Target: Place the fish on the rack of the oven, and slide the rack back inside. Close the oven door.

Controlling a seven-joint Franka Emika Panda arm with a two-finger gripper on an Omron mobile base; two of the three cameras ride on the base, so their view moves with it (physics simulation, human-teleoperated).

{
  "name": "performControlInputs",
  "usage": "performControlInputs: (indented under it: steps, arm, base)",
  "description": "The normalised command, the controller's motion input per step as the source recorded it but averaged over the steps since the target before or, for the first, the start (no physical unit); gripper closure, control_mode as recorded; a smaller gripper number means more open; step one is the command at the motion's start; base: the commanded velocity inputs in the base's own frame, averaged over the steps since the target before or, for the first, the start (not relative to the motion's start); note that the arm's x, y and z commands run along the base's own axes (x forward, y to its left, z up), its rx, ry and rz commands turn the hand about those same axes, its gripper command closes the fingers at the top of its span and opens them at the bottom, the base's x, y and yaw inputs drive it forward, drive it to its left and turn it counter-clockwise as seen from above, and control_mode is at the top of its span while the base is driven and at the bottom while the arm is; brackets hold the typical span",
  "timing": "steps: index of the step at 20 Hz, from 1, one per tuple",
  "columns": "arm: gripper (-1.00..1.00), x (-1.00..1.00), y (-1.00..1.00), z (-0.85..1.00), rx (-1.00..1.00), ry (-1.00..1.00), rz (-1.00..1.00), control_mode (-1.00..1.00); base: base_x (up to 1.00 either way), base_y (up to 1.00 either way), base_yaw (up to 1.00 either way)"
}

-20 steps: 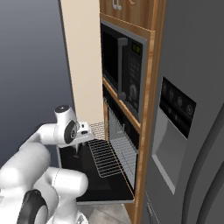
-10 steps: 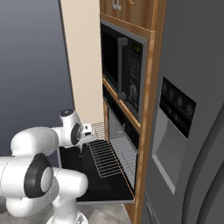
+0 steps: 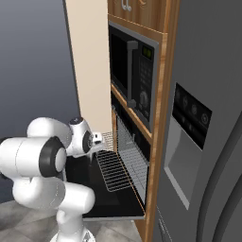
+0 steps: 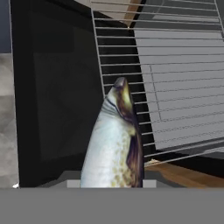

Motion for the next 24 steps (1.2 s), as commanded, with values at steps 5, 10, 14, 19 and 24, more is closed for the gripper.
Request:
performControlInputs:
  steps: [5, 10, 14, 19, 24]
  arm:
    - [1.00, 0.30, -0.04, -0.39, -0.01, 0.00, 0.00, -1.00]
    - [1.00, 0.32, -0.11, -0.40, 0.00, 0.00, 0.00, -1.00]
    - [1.00, 0.36, -0.13, -0.35, 0.00, 0.00, 0.00, -1.00]
    - [1.00, 0.41, -0.06, -0.40, -0.01, 0.00, 0.00, -1.00]
    - [1.00, 0.37, 0.00, -0.41, -0.05, -0.01, 0.00, -1.00]
  base:
    - [0.00, 0.00, 0.00]
    - [0.00, 0.00, 0.00]
    - [0.00, 0.00, 0.00]
    - [0.00, 0.00, 0.00]
    - [0.00, 0.00, 0.00]
